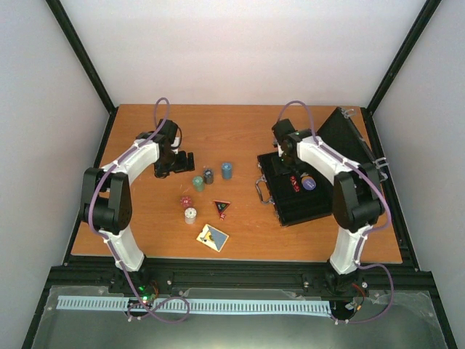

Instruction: Pack up texas hold em set

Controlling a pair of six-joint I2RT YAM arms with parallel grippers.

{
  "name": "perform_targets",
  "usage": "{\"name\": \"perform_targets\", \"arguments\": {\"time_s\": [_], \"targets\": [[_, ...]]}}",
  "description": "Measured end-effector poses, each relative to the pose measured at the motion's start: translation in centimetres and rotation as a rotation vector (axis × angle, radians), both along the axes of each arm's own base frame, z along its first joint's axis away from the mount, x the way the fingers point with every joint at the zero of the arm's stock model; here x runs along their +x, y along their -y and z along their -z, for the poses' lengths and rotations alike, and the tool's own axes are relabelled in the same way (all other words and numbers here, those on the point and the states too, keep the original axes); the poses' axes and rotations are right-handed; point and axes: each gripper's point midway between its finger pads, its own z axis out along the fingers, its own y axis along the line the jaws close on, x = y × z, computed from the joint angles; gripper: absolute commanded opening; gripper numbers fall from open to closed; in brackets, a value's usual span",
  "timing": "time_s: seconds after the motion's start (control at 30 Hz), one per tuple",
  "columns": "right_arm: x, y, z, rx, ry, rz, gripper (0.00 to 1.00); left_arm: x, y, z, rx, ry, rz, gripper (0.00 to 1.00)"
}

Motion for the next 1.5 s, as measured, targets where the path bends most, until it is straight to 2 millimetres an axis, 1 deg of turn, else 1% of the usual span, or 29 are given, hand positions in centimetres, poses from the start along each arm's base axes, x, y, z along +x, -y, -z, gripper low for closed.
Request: {"name": "perform_targets", "arguments": {"time_s": [0.07,0.13,0.23,0.3,0.37,0.63,0.87,0.97,1.1,1.5], "targets": [[-0.1,0.7,-1.7,-0.008,0.042,0.018,0.03,0.0,0.1,0.1,-0.004,-0.004,0.001,1.00],[-0.6,1.4,-2.4,-0.015,0.056,0.031,0.03,0.0,0.2,0.2,-0.008,-0.007,0.000,1.00],[-2.0,3.0,-1.4,-0.039,0.011,0.060,0.03,-0.1,0.3,0.2,-0.018,-0.011,0.000,1.00],[-3.0,3.8,-0.4,-0.055,-0.031,0.069,0.03,-0.1,0.4,0.2,-0.022,-0.012,-0.001,1.00],[-4.0,4.3,0.2,-0.069,-0.070,0.074,0.03,-0.1,0.4,0.2,-0.023,-0.013,-0.003,1.00],[-5.2,4.7,0.7,-0.087,-0.116,0.071,0.03,-0.2,0.4,0.8,-0.023,-0.028,-0.003,1.00],[-6.1,5.1,2.5,-0.109,-0.168,0.072,0.03,-0.2,0.4,1.0,-0.023,-0.034,-0.003,1.00],[-6.1,5.4,3.0,-0.118,-0.179,0.077,0.03,-0.2,0.4,1.1,-0.022,-0.036,-0.005,1.00],[-5.8,5.7,3.3,-0.131,-0.173,0.079,0.03,-0.1,0.2,1.1,-0.022,-0.035,-0.010,1.00],[-3.6,5.6,4.0,-0.117,-0.108,0.073,0.03,0.1,0.0,1.0,-0.022,-0.033,-0.014,1.00]]}}
